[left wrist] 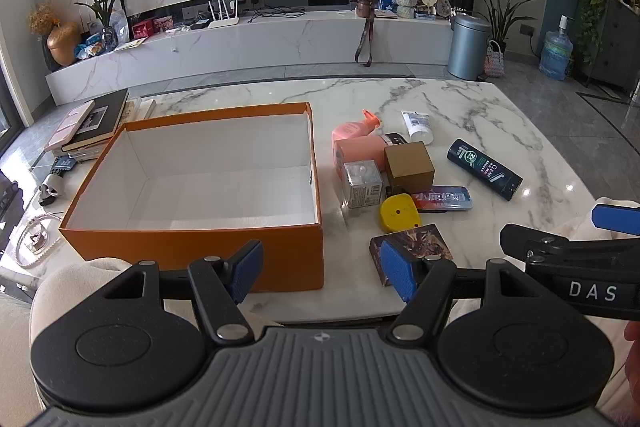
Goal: Organize rigid objects
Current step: 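Grasp the anime-print card box with the left tool while the right tool approaches the plaid pouch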
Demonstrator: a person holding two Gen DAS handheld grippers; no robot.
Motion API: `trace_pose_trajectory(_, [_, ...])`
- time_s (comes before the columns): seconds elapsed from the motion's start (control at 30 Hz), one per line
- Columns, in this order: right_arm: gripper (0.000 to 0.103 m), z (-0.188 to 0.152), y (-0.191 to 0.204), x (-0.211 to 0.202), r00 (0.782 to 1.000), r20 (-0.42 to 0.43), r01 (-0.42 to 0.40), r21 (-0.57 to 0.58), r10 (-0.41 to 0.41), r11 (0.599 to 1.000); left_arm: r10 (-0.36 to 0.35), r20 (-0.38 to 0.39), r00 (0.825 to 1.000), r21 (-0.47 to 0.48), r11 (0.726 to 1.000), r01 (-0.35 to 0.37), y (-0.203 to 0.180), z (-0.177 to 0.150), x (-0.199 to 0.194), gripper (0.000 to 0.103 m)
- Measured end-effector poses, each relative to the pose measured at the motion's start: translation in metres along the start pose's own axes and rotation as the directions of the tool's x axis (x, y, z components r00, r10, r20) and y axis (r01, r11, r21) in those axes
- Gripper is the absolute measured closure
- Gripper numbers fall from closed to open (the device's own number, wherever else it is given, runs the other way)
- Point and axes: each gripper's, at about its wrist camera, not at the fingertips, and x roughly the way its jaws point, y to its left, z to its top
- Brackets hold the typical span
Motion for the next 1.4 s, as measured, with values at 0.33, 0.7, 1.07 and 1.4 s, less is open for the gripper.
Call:
trace_pose_trajectory(0.33, [0.001, -0.002, 0.001, 0.002, 1.0, -0.015, 0.002, -0.001, -0.002, 1.0, -0.017, -0.015, 1.0, 0.0, 1.0, 0.017, -0.002, -0.002, 0.004, 0.023])
trace_pose_trajectory(0.7, [0.003, 0.001, -0.017, 0.029, 0.997, -0.067, -0.04, 0.05, 0.043, 0.998, -0.161, -0.061, 0.985, 0.066, 0.984, 0.165, -0.013, 0.003, 0.03, 0.034])
trace_pose_trajectory(1.07, [0.052, 0.013, -0.052, 0.089, 0.972, -0.177, -0.124, 0.165, 0.153, 0.979, -0.33, -0.167, 0.929, 0.261, 0.894, 0.364, -0.047, 0.021, 0.091, 0.039])
trace_pose_trajectory(1.4, [0.076, 0.007, -0.062, 0.152, 0.915, -0.327, -0.173, 0.214, 0.238, 0.961, -0.251, -0.35, 0.902, 0.528, 0.743, 0.412, -0.092, 0.019, 0.163, 0.019])
